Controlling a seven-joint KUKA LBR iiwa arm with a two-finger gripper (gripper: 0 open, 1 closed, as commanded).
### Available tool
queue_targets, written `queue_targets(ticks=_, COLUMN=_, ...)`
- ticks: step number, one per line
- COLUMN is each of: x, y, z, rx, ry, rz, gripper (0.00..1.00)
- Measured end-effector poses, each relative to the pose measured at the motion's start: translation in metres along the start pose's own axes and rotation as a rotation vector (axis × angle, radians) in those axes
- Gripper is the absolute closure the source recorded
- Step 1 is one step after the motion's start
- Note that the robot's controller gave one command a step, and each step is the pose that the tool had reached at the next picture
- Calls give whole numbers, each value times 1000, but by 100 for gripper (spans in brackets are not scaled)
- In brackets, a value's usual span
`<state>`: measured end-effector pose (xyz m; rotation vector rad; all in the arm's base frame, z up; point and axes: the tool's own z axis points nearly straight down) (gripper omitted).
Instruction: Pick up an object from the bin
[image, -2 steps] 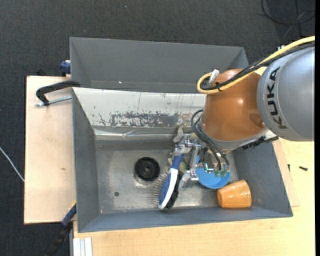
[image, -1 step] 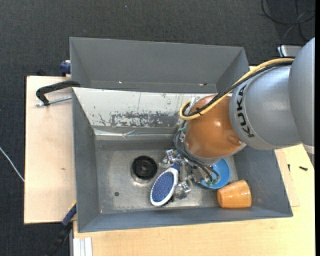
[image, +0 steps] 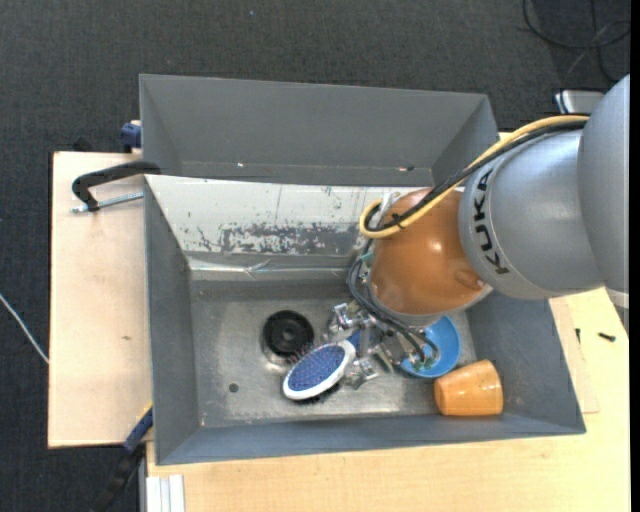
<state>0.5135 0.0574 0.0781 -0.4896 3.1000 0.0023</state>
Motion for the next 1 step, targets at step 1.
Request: queue_targets(ticks=1, x=2, y=-48, z=-133, rx=5, ry=-9, rz=-30, gripper=100)
